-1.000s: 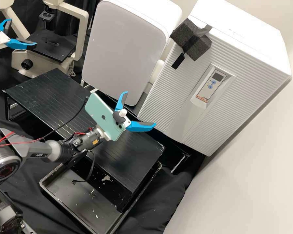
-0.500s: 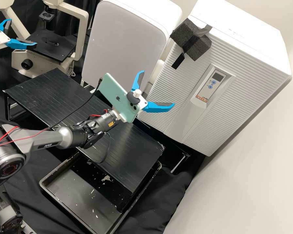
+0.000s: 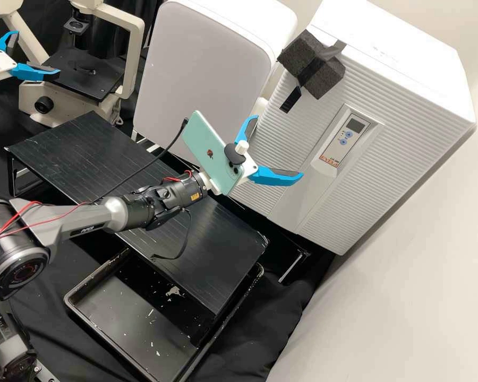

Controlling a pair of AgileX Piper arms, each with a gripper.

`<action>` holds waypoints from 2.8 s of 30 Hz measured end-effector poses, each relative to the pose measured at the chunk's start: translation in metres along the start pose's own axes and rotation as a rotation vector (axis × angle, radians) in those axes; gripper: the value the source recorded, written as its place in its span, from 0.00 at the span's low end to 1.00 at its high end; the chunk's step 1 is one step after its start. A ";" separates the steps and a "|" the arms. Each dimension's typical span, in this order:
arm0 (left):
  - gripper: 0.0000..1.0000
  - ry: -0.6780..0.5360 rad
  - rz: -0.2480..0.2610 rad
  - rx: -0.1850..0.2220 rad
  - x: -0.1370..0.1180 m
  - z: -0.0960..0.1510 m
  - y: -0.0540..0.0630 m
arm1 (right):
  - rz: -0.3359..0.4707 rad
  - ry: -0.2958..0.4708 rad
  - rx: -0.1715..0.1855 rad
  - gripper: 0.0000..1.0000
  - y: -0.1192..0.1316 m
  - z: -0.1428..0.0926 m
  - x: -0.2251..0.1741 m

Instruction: Open the incubator door

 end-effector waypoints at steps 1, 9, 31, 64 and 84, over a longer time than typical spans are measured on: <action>1.00 0.000 0.000 0.000 0.000 0.000 0.000 | 0.002 0.000 0.001 1.00 0.000 -0.004 -0.002; 1.00 0.000 0.000 0.000 0.000 0.000 0.000 | 0.042 -0.006 -0.051 1.00 -0.002 -0.041 -0.019; 1.00 0.000 0.000 0.000 0.000 0.000 0.000 | 0.063 -0.153 -0.181 1.00 -0.023 -0.017 0.011; 1.00 0.000 0.000 0.000 0.000 0.000 0.000 | 0.038 -0.130 -0.128 0.00 -0.012 -0.025 0.008; 1.00 0.000 0.000 0.000 0.000 0.000 0.000 | 0.003 -0.107 -0.148 0.00 -0.017 -0.028 0.007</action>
